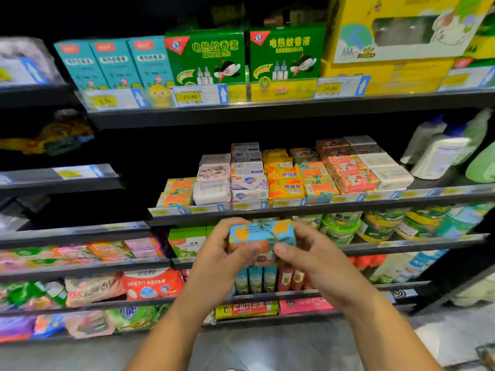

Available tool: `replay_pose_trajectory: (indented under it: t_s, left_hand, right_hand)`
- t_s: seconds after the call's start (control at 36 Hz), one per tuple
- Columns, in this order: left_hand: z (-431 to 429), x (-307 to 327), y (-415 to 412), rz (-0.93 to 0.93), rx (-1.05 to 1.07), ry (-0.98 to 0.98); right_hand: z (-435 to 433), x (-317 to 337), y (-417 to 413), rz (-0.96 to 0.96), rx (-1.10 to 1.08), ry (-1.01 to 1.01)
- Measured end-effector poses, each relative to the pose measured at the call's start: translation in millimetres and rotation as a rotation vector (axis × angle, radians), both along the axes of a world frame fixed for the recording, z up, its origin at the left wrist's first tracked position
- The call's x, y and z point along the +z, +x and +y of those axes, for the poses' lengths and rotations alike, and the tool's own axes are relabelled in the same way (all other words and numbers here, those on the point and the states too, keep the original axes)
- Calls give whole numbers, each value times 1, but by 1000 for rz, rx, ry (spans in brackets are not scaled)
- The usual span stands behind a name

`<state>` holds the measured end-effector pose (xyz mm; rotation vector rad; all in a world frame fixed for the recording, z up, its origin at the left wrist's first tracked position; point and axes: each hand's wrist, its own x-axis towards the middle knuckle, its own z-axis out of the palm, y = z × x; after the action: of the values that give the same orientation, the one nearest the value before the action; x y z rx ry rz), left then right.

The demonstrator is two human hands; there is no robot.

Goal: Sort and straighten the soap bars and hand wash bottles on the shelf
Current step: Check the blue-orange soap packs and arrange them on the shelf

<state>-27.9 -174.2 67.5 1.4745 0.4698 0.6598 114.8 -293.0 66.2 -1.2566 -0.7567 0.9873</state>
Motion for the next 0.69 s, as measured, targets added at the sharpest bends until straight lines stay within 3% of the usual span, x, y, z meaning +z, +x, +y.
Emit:
replay_pose_trajectory:
  t_s: [0.17,0.22,0.36,0.44,0.58,0.69]
  left_hand:
    - [9,-6,-11,-25,-98,-33]
    - [18,-12,-16,17,-157,55]
    - [37,-11,-22,119,-51,326]
    - [48,-10,-23,114,-17,240]
    - [56,-6,-19,47,20,122]
    - [67,-3,-11,-26,115,123]
  right_hand:
    - [15,4,-10,67,-191,-35]
    - [18,2,-8,102,-201,-31]
    - [24,1,-5,383,48,78]
    - [32,-3,-2,263,132,51]
    - [56,-9,-3,-56,-20,8]
    - [75,-14,-7,-137,-24,-52]
